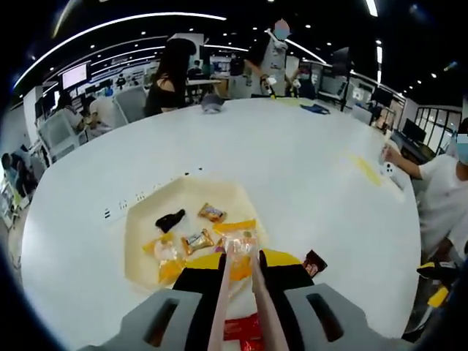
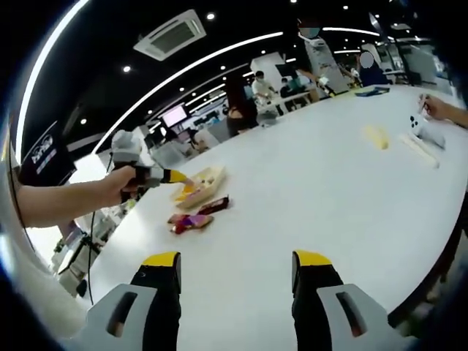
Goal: Place the target food into the container with the food tongs after gripping and lifting it, then release it inside without dropping or visibly crushing the food.
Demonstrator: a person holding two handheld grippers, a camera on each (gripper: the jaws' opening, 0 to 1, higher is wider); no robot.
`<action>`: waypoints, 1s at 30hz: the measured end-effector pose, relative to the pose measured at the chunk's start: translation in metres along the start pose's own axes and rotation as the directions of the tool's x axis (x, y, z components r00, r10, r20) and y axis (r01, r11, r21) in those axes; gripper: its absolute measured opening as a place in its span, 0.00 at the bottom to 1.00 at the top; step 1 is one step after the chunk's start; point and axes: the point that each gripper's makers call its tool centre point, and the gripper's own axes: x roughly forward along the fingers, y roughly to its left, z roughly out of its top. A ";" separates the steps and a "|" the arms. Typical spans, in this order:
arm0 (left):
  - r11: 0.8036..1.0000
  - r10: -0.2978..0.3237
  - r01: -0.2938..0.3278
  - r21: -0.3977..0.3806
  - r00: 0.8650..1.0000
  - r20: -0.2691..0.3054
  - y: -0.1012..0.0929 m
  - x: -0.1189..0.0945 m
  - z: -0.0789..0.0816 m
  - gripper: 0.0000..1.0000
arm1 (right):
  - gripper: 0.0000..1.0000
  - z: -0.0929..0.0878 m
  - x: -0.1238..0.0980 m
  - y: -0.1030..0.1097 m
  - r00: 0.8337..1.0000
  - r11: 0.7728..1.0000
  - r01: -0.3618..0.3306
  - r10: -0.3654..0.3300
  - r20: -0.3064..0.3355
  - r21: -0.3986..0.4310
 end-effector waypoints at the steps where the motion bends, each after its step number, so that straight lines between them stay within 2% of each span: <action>1: 1.000 -0.002 0.002 0.001 1.000 -0.004 0.000 0.002 0.000 0.16 | 0.61 0.000 0.000 -0.001 1.000 1.000 0.003 -0.003 0.000 0.001; 10: 1.000 -0.011 0.011 0.010 1.000 -0.018 -0.005 0.013 -0.002 0.16 | 0.61 -0.002 -0.004 -0.003 1.000 1.000 0.025 -0.025 0.000 0.012; 19: 1.000 -0.022 0.022 -0.001 0.999 -0.028 0.003 0.027 -0.004 0.20 | 0.62 -0.004 -0.007 -0.005 0.999 0.999 0.041 -0.041 0.001 0.020; 30: 0.999 -0.047 0.047 -0.012 0.999 0.002 0.004 0.021 0.001 0.22 | 0.62 -0.004 0.000 0.002 1.000 1.000 0.024 -0.023 -0.008 0.012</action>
